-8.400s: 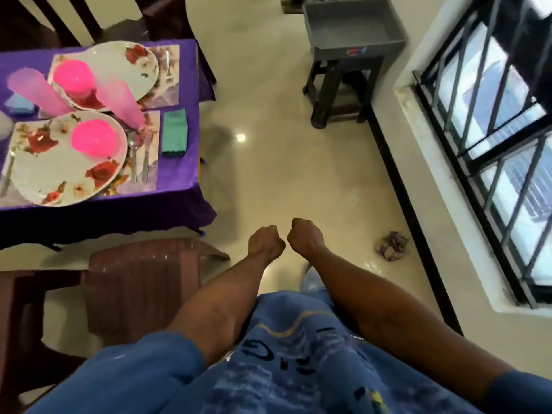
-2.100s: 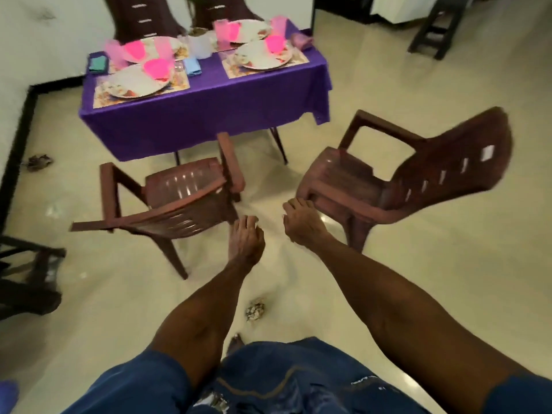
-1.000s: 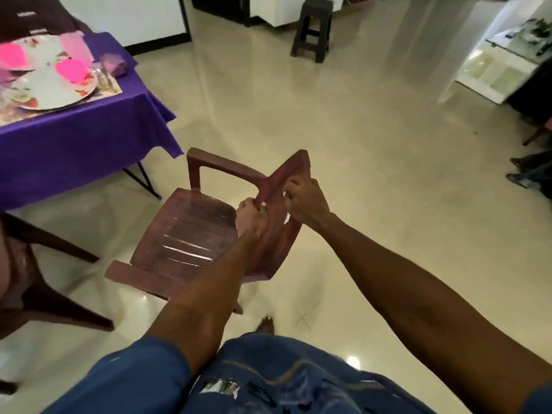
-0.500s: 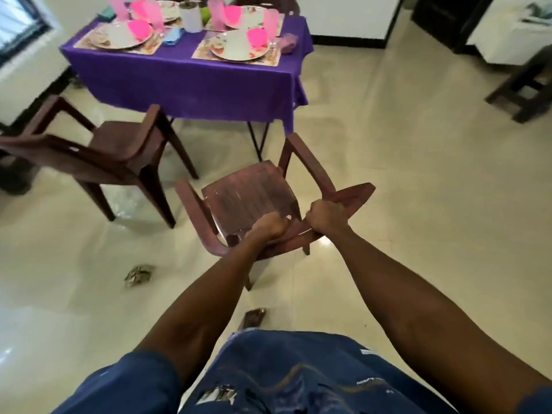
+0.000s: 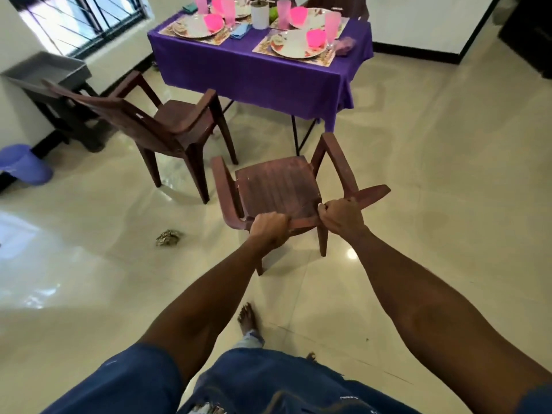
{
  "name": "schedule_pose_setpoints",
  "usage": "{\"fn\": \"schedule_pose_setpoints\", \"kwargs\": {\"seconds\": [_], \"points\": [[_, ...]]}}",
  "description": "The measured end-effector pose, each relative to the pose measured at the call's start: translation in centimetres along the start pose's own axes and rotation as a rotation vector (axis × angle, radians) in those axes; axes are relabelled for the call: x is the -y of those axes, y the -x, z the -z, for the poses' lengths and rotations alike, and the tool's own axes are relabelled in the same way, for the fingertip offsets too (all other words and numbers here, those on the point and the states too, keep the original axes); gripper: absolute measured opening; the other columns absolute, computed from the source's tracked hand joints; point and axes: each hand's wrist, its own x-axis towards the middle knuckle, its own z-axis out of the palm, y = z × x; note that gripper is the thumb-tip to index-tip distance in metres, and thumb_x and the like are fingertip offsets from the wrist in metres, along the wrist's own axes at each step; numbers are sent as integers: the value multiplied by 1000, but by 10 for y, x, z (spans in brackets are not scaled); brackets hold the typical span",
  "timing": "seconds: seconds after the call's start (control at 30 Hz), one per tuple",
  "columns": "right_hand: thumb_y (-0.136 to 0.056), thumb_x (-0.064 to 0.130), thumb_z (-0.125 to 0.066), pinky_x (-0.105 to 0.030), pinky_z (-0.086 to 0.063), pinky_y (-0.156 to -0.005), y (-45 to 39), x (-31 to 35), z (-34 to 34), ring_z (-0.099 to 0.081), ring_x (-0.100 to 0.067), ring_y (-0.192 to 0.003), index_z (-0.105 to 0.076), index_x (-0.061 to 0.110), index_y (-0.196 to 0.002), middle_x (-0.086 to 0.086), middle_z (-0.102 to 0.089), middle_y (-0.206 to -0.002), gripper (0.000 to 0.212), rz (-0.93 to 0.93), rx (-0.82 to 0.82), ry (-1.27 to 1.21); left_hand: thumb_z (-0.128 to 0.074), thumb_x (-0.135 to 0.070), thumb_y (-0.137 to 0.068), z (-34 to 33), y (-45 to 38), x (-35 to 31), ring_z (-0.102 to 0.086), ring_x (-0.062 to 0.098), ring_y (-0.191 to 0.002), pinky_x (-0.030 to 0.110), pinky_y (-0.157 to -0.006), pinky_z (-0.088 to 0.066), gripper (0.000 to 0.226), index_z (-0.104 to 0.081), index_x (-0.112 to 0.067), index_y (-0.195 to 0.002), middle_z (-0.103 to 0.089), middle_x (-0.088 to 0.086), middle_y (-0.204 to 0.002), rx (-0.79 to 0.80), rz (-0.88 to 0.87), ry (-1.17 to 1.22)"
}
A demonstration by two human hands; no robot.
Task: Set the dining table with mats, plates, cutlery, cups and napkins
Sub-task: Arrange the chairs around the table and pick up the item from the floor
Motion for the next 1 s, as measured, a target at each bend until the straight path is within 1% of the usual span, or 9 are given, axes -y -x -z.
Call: {"fn": "schedule_pose_setpoints", "kwargs": {"seconds": [0.1,0.23,0.37,0.53,0.63,0.7,0.8,0.87,1.0], "points": [[-94,40,-13,-43,-45,-86,-2,2,1,-60,-35,-85,-63,13,-89,-10,-62,-81,57,-105,30,-80,-45,-43,-99,-2,-3,9,-59,16,-70,29,-60,-41,27,-62,-25,-109,-68,-1,-89,-1,-54,-11],[-82,39,-1,-40,-40,-82,-17,23,3,-62,-32,-80,-63,8,-84,-9,-65,-80,70,-156,-13,-144,-46,-45,-98,8,-16,43,-64,19,-80,29,-63,-40,30,-60,-26,-117,-69,-1,-97,-38,-167,-72],[-88,42,-12,-38,-40,-77,-43,79,4,-54,-29,-69,-61,5,-68,-12,-65,-72,65,-131,-102,-125,-47,-41,-97,8,-30,115,-65,21,-94,32,-73,-50,28,-59,-29,-120,-69,-3,-109,-49,-225,-102],[-98,33,-36,-38,-45,-77,-84,131,6,-62,-33,-76,-68,0,-75,-14,-68,-74,52,-130,-105,-110,-49,-42,-96,23,-68,196,-64,20,-104,40,-84,-54,31,-56,-34,-126,-67,-6,-117,-43,-319,-125],[-99,54,-33,-36,-47,-79,-111,157,0,-62,-30,-77,-70,6,-76,-11,-68,-75,65,-157,-176,-241,-49,-38,-97,30,-88,249,-64,20,-104,40,-82,-51,30,-57,-35,-126,-67,-5,-116,-15,-288,-155],[-95,69,-25,-38,-45,-84,-124,175,-9,-62,-24,-84,-71,15,-83,-4,-69,-83,72,-88,-196,-171,-49,-32,-96,38,-101,287,-65,22,-101,41,-81,-52,26,-58,-33,-121,-69,-4,-111,1,-238,-172],[-87,77,-33,-40,-46,-85,-141,193,-11,-62,-24,-87,-67,15,-92,-2,-68,-92,70,52,-219,-2,-50,-26,-96,47,-124,326,-65,22,-100,46,-85,-52,21,-59,-33,-113,-69,-5,-106,10,-210,-201],[-84,71,-46,-41,-46,-87,-164,205,-4,-63,-26,-90,-66,15,-99,-3,-69,-96,61,61,-218,50,-52,-24,-96,51,-141,344,-64,22,-103,50,-94,-49,20,-60,-34,-112,-68,-6,-103,26,-206,-207],[-83,31,-57,-41,-43,-90,-214,228,4,-62,-28,-95,-67,15,-107,-4,-71,-97,31,-57,-158,35,-52,-24,-97,52,-178,375,-64,23,-103,49,-98,-44,19,-62,-34,-109,-69,-6,-98,-20,-169,-222]]}}
